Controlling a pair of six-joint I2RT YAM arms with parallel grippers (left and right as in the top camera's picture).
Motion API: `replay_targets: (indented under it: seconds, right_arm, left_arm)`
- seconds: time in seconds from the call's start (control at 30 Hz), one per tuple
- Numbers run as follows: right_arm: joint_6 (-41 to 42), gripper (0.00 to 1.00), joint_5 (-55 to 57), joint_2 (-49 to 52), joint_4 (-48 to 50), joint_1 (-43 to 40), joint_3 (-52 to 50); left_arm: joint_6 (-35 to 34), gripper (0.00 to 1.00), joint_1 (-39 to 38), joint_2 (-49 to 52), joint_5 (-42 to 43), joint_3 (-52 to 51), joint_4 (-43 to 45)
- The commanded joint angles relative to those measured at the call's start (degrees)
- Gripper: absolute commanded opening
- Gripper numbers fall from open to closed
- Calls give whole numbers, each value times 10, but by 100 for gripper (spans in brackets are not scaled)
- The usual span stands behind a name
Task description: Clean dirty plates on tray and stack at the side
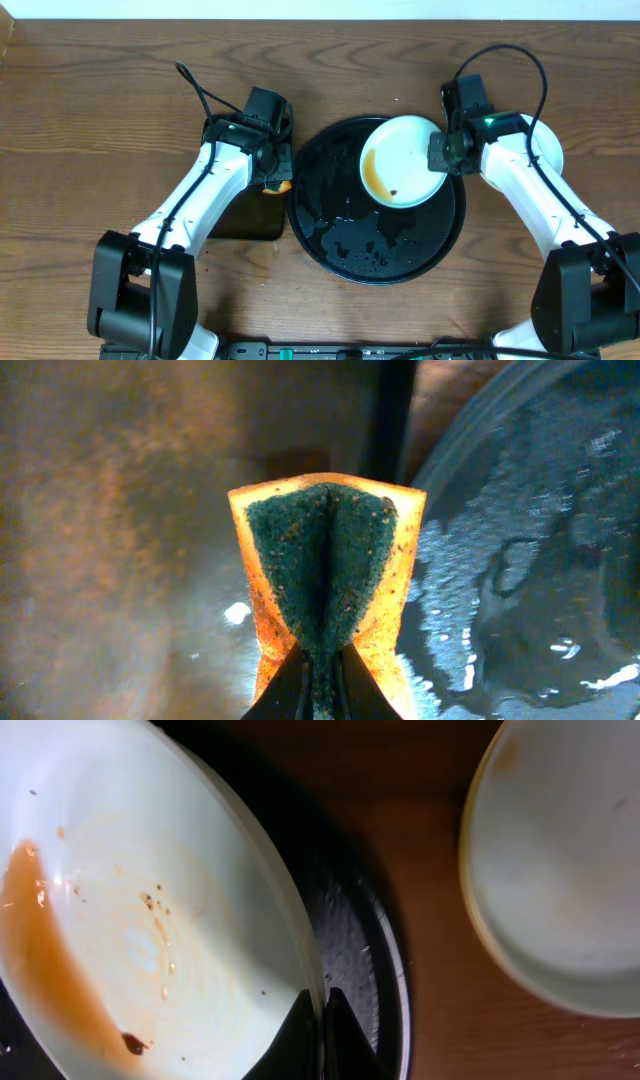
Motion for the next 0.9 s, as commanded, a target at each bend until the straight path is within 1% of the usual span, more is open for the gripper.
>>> replay_targets:
  seconds: [0.0,0.1,0.17,0.23,0.33,0.43,0.53,0.67,0.87]
  right_arm:
    - [57,1,-37,-6,19,1,-46]
    - [74,1,-63,-6,43,3,-78]
    - [79,1,-80,-6,64,7,-99]
    - [83,1,-88,-6,90,15,-119]
    - [104,1,-85,-6,107,26,-141]
    - [124,1,-85,-6,118,28,-152]
    - [124,1,-85,-6,122,34,-156]
    - [124,1,-85,-6,124,42,-156]
    - [124,1,-85,-6,123,42,-156]
  left_arm:
    - [16,7,-2,-5,77,-3,22]
    - [19,7,-7,-5,142,-3,44]
    - [19,7,-17,-5,171,-3,60]
    - [19,7,-33,-5,185,-3,74]
    - [17,7,-64,-5,184,-3,84]
    - [-13,7,-95,-3,168,-3,90]
    - [-64,7,-133,0,108,-3,102]
    - [-88,7,-174,12,93,-3,139]
    - [-140,8,-207,35,71,-3,166]
